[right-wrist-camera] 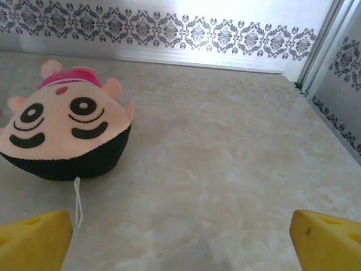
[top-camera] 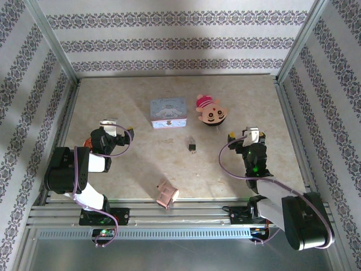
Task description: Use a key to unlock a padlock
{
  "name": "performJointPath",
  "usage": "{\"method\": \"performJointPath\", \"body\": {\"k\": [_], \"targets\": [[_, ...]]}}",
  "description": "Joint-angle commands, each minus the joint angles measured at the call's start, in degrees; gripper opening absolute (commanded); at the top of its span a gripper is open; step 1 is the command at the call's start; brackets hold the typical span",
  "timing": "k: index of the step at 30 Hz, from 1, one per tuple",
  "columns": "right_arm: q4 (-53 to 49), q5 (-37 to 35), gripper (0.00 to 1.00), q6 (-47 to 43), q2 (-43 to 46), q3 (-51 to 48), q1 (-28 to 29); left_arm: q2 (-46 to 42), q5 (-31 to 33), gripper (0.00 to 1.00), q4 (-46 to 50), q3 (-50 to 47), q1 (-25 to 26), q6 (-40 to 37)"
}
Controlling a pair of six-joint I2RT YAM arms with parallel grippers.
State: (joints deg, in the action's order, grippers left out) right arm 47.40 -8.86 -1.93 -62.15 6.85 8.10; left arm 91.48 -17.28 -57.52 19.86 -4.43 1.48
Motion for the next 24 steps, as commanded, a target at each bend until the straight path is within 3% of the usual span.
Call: {"method": "performJointPath", "body": {"k": [1,15,21,24], "targets": [[9.19,3.83,0.98,-0.38,-3.4,-0.13,-1.61,0.01,1.94,0.99,-3.14,-0.67,-0.85,0.17],[27.2,5.59,0.98,2.27,-27.78,5.01,-5.43,0.01,1.44,0.99,-2.32,-0.17,-0.76,-0.24],[19.3,5.5,0.98,6.49,-26.34,8.11,-8.63,0.08,0.85,0.99,-1.63,0.18,-0.82,-0.46],[7.75,10.14,0.98,5.2,-25.5,14.18,-8.91,0.1,0.84,0.99,-1.67,0.18,-0.76,-0.5]]}}
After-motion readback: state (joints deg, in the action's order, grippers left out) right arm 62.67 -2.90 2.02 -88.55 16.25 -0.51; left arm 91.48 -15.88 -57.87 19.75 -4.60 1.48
